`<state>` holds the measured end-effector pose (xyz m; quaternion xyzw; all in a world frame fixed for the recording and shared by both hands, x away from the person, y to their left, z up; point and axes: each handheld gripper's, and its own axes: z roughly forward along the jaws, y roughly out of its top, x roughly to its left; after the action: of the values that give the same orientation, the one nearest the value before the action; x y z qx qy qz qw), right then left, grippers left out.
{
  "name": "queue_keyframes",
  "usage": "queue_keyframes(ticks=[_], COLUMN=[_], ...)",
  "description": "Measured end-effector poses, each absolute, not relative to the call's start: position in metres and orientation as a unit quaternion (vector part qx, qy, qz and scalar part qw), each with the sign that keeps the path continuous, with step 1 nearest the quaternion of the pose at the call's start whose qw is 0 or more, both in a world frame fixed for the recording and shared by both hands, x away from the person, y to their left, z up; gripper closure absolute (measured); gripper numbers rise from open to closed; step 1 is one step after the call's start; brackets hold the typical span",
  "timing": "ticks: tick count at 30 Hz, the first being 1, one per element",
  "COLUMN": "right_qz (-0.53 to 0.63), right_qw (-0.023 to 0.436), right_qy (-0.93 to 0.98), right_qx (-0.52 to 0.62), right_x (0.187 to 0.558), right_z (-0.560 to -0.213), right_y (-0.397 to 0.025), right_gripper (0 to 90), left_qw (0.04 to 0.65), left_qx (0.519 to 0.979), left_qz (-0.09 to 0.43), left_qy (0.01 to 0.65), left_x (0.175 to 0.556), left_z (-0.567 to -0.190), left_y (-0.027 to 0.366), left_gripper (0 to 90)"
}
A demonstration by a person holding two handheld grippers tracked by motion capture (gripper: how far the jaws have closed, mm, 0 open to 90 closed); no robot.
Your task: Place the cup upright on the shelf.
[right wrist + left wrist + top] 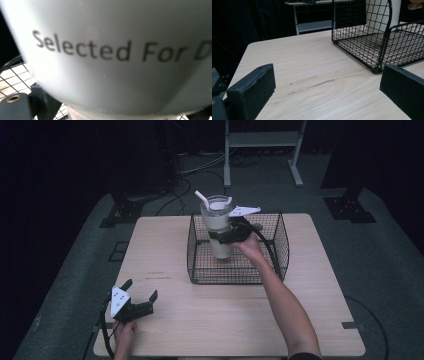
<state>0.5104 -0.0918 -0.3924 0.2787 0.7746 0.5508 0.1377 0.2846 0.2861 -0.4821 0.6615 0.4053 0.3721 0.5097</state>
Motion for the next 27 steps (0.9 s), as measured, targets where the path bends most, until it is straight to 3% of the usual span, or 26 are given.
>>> queue_keyframes(ticks=[27], right_qz=[0.513], right_qw=[0.113], right_qy=[0.805], right_qx=[0.274], right_x=[0.527], right_z=[-0.419], right_y=[-0.082], right_gripper=[8.3], left_qw=[0.512], left_qx=[0.662], left_qz=[0.37], left_qy=[0.404], left_x=[0.284], left_z=[-0.482], left_y=[0.286], left_gripper=[0.0])
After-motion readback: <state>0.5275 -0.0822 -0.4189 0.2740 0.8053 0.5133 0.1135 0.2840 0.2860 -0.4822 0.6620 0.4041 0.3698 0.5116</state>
